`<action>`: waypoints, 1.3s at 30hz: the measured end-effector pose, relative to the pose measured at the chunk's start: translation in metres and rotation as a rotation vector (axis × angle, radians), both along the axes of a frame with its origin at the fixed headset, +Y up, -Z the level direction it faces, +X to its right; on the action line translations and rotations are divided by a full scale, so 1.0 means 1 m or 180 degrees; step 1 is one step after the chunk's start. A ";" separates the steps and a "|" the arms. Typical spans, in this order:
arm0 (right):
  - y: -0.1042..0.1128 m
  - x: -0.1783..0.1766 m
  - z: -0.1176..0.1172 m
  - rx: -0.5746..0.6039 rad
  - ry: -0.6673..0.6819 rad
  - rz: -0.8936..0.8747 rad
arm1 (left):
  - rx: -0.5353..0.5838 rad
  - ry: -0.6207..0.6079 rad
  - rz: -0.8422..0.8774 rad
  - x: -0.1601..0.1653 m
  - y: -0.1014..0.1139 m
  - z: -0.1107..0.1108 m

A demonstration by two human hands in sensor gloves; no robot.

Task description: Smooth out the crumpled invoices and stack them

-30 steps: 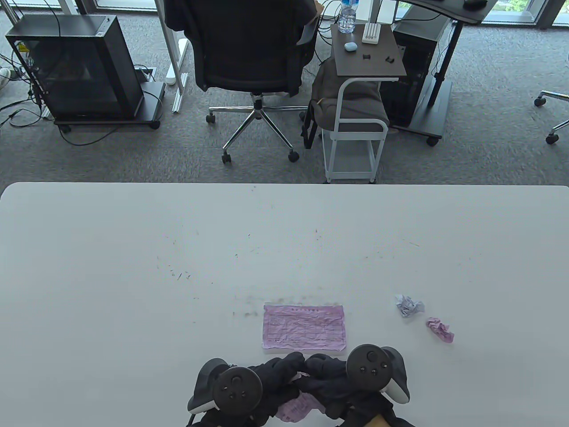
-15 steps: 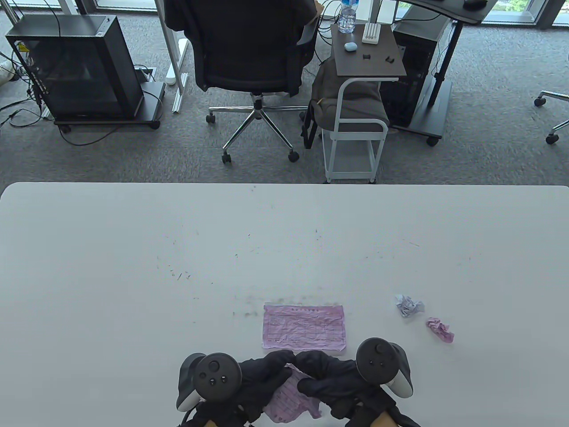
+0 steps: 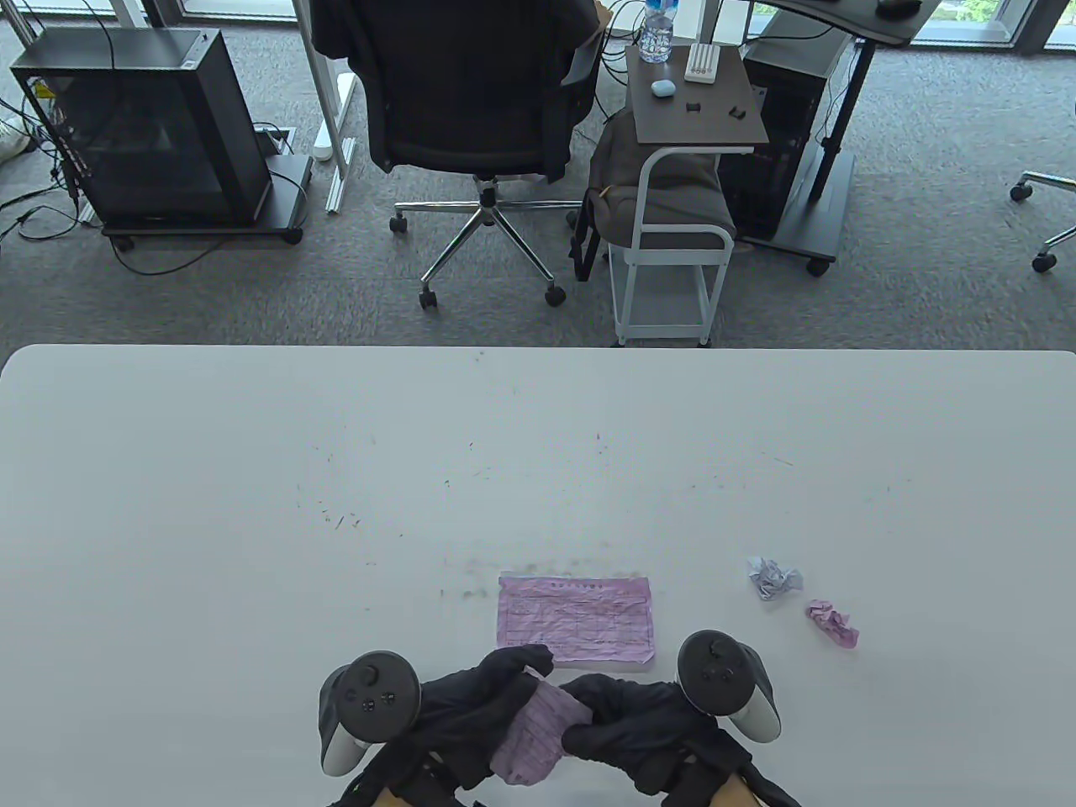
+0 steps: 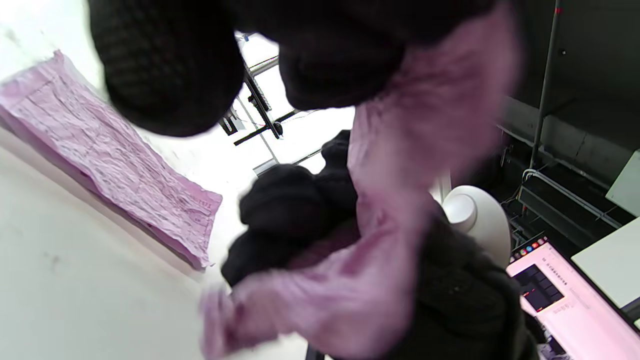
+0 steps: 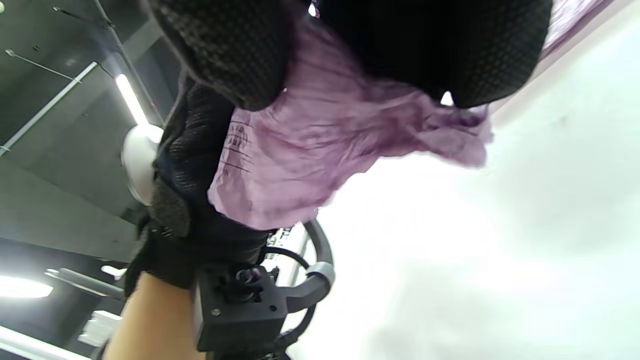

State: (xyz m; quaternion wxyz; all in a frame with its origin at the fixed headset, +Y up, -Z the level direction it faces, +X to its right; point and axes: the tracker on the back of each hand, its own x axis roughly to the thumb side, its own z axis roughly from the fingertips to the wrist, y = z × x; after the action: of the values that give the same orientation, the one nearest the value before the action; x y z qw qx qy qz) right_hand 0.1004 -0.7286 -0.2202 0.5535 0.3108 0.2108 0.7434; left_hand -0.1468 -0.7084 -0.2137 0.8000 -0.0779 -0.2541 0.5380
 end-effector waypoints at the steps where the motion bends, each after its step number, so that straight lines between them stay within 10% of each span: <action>1: 0.001 -0.001 0.001 0.0018 -0.0039 -0.0007 | -0.0049 0.0023 0.0068 -0.002 -0.001 -0.001; 27: -0.012 0.017 -0.007 -0.0336 -0.0239 0.0262 | 0.0306 0.0264 -0.0032 -0.020 0.001 -0.004; 39: 0.002 0.037 -0.008 0.0039 -0.1112 0.0098 | -0.0018 0.0734 -0.0147 -0.024 -0.015 -0.007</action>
State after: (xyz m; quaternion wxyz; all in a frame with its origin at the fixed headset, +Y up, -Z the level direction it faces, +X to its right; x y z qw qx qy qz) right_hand 0.1372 -0.7268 -0.2283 0.5684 0.1770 0.1115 0.7958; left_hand -0.1705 -0.7238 -0.2206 0.8359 -0.0235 -0.1570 0.5255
